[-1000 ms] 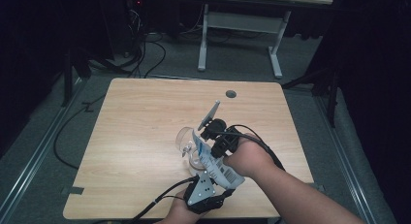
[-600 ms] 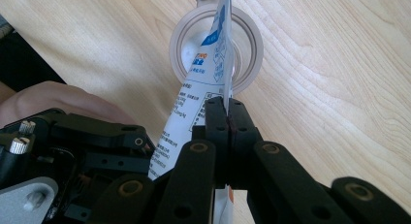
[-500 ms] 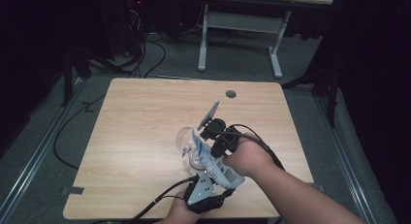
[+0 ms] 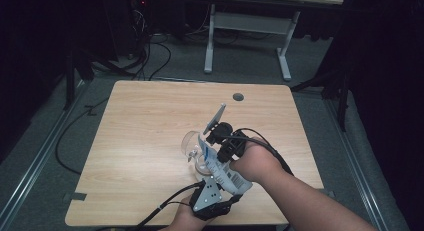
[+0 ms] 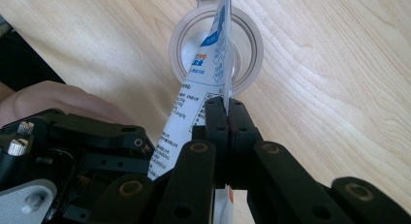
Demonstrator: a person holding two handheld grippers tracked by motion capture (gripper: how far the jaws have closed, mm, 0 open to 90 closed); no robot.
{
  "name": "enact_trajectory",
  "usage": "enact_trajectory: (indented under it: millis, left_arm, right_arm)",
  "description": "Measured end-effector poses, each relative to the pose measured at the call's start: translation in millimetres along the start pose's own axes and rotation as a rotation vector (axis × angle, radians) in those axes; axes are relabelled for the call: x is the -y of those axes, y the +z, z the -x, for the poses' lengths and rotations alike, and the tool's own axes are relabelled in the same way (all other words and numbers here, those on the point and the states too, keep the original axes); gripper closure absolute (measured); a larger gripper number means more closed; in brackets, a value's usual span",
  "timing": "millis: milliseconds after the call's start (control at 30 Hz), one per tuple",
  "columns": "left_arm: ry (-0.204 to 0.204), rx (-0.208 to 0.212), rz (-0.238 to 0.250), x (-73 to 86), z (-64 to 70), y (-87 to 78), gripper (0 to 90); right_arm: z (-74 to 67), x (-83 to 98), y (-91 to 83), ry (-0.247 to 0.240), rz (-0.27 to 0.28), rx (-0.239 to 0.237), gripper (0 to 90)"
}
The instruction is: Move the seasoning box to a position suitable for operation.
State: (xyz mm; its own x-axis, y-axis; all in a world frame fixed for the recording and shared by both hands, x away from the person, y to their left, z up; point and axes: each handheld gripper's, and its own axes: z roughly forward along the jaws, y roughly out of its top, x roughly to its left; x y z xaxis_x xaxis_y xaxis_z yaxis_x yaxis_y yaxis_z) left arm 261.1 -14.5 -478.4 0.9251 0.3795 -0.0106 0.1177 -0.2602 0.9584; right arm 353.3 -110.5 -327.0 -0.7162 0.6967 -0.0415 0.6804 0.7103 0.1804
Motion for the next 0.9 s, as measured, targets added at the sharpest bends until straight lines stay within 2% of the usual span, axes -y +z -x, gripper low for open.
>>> enact_trajectory:
  millis: [900]
  left_arm:
    - [0.000,-0.005,0.009,-1.9,-2.0,-1.3,61.3]
  right_arm:
    - [-1.6,-3.8,-0.3,-0.011,0.005,0.000,90.0]
